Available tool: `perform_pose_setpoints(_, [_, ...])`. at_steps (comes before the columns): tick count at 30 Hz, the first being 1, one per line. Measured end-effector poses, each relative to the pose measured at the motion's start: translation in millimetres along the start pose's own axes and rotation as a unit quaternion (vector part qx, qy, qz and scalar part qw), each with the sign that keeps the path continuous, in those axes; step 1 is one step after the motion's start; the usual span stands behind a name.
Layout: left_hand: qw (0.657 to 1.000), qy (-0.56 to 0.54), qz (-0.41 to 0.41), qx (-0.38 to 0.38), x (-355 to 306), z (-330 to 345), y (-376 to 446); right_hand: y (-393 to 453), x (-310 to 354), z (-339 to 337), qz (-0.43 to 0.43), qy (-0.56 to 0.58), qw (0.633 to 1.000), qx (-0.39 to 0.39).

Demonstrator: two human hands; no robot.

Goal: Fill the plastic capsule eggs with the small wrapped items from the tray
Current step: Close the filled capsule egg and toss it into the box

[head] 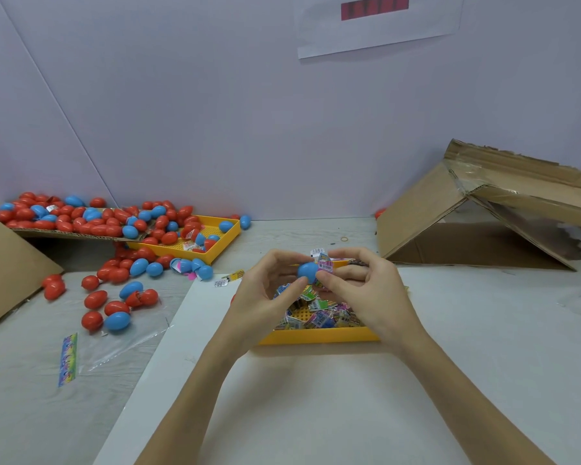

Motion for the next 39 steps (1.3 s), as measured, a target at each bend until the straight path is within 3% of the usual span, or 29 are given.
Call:
perform_pose_setpoints(19, [0.998,-0.015,0.007,-0.052,0,-1,0,-5,0,8,-0.02,-0.02,0.999,-0.023])
perform_pose_setpoints(23, [0.997,-0.027,0.008,-0.073,0,-1,0,-5,-2,8,0.011,0.032,0.999,-0.031])
perform_pose_setpoints(27, [0.999,-0.012,0.024,-0.041,-3,0,0,-6,0,9,0.057,0.095,0.994,-0.02])
perform_pose_setpoints(33, [0.993,0.051,0.079,-0.072,-6,-8,0,-10,1,15,0.206,0.279,0.937,0.048])
perform_pose_setpoints(39, [0.981,0.096,0.129,-0.111,-8,-6,-1,-10,-3,17,0.277,0.354,0.889,0.087])
Point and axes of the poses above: each hand's wrist, its own y-axis towards the middle knuckle, its own z-axis out of the palm, x = y × z, the point moved 4 cm from there along y, towards the middle knuckle, and after that the axes turned 9 degrees about y, right-handed, at the moved point
